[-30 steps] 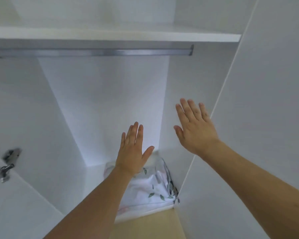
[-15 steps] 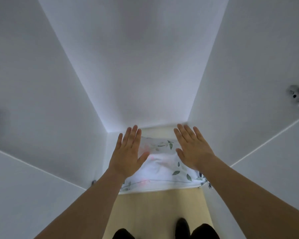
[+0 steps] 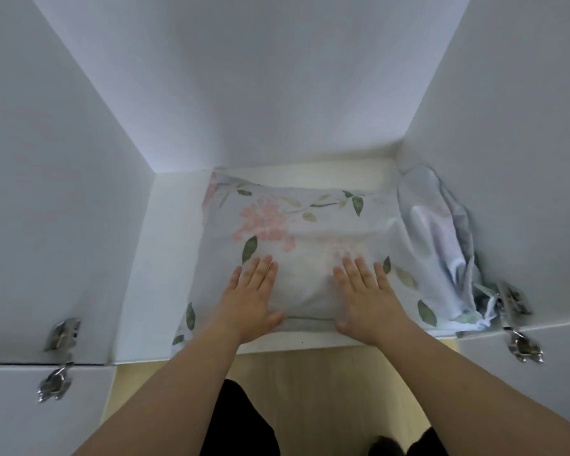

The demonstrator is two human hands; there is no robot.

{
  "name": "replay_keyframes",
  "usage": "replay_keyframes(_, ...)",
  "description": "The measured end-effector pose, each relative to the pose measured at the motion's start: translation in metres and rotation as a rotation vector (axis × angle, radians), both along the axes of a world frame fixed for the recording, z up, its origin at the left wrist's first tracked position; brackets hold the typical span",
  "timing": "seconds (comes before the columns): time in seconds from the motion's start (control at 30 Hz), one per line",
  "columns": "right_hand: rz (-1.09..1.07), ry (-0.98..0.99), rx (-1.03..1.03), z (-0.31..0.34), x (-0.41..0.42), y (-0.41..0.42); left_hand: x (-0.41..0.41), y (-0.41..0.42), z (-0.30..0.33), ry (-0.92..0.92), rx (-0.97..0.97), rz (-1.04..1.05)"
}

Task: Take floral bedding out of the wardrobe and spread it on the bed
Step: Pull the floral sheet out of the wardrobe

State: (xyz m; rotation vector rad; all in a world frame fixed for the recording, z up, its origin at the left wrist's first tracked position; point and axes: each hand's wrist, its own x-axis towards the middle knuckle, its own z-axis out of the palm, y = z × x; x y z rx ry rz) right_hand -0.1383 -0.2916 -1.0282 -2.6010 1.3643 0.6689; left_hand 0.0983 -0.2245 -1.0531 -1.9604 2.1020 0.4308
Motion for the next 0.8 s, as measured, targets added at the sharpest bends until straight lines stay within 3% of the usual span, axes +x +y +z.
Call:
replay_keyframes(0.33, -0.088, 0.029, -0.109, -0.085, 0.004, -0.031, -0.002, -0.025, -0.091, -0.028, -0.106, -0.027)
replay_keyframes(0.63, -0.069, -0.052, -0.136, -0.118, 0.006, -0.037, -0.008, -0.026, -0.117, -0.038, -0.147, 0.018)
replay_keyframes(0.8, -0.048, 0.084, -0.139, -0.116, 0.017, -0.036, -0.010, -0.032, -0.124, -0.068, -0.187, 0.017)
